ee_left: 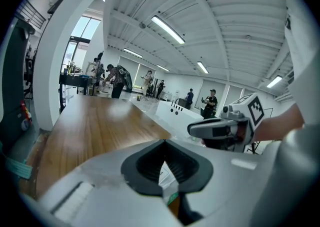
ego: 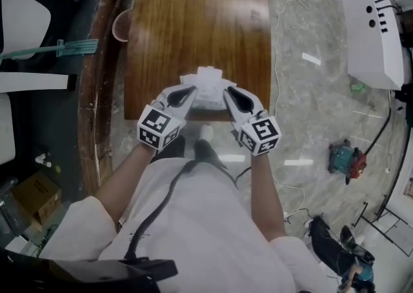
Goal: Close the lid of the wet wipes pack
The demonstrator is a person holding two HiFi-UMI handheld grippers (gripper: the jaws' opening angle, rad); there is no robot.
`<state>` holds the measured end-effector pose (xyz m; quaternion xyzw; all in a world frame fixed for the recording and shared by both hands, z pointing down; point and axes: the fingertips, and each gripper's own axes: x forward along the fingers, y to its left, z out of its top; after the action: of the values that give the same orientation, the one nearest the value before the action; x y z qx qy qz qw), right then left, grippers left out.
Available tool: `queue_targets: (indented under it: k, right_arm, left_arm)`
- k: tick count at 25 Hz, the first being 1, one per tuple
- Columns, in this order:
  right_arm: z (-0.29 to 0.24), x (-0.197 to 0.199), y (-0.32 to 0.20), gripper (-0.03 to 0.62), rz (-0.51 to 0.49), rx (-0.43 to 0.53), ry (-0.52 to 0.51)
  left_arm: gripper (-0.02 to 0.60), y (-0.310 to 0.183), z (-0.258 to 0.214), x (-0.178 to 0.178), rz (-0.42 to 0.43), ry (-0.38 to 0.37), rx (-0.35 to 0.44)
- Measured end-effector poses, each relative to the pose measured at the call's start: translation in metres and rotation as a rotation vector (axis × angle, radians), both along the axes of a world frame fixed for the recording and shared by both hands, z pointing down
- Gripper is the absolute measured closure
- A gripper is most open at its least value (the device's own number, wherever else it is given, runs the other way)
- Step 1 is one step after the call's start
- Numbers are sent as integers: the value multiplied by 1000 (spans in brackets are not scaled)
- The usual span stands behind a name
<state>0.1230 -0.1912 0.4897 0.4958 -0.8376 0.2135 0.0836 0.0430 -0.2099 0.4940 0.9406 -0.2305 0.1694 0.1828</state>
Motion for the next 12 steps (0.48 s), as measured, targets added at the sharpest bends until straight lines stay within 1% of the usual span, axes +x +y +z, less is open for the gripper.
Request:
queue_targets:
  k: [6, 12]
  right_arm:
    - [23, 3, -10, 530, -13, -39, -13]
    - [51, 6, -21, 492, -55, -86, -18]
  left_arm:
    - [578, -6, 28, 2, -14, -26, -29]
    - [578, -6, 52, 4, -18, -50, -59]
